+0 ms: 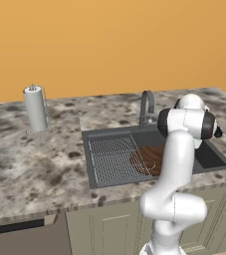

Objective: Remove the eggplant and potato from the sink. Then move the bowl and cup from the counter to the sink for washing.

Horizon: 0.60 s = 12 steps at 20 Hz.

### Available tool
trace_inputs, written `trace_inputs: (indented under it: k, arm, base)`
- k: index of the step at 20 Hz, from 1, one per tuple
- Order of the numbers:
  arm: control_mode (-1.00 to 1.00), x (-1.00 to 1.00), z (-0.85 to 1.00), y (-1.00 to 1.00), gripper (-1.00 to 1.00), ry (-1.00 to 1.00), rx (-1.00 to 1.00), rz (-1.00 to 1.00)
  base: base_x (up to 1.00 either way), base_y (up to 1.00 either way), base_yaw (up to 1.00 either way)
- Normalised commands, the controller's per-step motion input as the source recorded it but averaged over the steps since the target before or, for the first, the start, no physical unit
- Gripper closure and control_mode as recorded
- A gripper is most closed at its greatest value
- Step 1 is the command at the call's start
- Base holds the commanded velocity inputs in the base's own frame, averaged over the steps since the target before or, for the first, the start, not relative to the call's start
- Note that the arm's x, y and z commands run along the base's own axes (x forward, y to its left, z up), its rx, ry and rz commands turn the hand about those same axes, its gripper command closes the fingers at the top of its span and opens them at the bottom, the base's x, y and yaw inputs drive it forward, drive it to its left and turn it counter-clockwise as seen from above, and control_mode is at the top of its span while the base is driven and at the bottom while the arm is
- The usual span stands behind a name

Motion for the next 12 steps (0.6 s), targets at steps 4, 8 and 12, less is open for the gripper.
trace_inputs:
  k: [4, 8, 12]
  arm:
    - [-1.00, -0.19, 0.36, 0.00, -1.00, 0.00, -0.03, 0.00]
    - [-1.00, -0.22, 0.38, 0.00, -1.00, 0.00, -0.04, 0.00]
    - [-1.00, -0.26, 0.39, 0.00, -1.00, 0.00, -0.05, 0.00]
  base:
    - [0.00, 0.00, 0.00]
    - [0.00, 0.00, 0.00]
    - [0.00, 0.00, 0.00]
